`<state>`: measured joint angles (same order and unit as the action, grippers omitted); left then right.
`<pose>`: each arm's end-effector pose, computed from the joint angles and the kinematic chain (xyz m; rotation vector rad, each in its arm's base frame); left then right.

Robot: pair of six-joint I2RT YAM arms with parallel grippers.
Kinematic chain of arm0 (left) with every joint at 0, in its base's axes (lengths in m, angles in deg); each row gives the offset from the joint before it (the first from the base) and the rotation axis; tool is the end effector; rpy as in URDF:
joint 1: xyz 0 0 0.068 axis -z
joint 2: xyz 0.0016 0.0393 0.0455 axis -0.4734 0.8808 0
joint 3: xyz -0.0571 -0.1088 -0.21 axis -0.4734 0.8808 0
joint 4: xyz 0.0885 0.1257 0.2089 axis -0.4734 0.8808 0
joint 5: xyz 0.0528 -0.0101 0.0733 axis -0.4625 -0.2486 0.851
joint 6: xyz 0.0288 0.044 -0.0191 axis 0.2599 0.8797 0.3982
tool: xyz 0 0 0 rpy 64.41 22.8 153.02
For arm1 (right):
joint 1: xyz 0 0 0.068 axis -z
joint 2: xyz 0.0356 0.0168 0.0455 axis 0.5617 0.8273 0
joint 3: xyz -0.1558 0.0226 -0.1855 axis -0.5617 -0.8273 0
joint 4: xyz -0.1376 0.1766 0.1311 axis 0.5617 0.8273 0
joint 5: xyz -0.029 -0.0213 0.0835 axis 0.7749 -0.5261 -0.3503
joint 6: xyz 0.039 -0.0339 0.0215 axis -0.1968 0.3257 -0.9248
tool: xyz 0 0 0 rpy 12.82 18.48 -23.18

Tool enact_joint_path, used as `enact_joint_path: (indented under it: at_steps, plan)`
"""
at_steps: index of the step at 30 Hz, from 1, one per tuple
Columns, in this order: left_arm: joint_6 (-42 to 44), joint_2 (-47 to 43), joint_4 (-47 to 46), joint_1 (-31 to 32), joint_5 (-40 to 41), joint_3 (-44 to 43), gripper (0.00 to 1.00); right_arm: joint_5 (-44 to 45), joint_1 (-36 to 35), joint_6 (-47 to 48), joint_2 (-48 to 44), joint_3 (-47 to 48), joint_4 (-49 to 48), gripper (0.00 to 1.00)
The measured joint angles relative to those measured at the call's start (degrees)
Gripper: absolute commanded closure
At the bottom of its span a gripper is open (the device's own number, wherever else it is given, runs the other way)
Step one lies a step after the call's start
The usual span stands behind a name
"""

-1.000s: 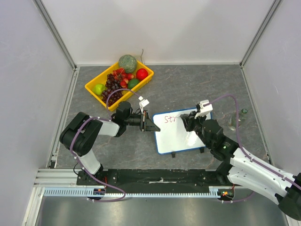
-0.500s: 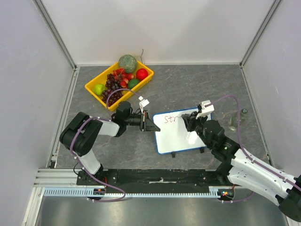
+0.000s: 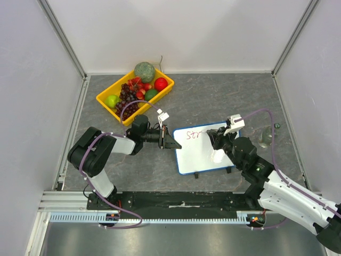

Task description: Write a sentence on the whiteboard

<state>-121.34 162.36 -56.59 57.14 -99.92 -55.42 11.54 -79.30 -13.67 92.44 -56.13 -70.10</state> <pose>0.2483 -0.1749 0.1221 0.7013 1.9888 -1.6804 0.1505 0.1318 0.2449 -0.0485 1.7517 0.5820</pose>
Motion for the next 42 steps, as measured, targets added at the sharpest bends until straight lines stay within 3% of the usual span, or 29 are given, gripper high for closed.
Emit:
enact_joint_path:
  at_steps: [42]
  plan:
    - [0.0,0.0,0.3,0.0,0.1,0.0,0.98,0.1,0.0,-0.3,-0.9,-1.9,2.2,1.0]
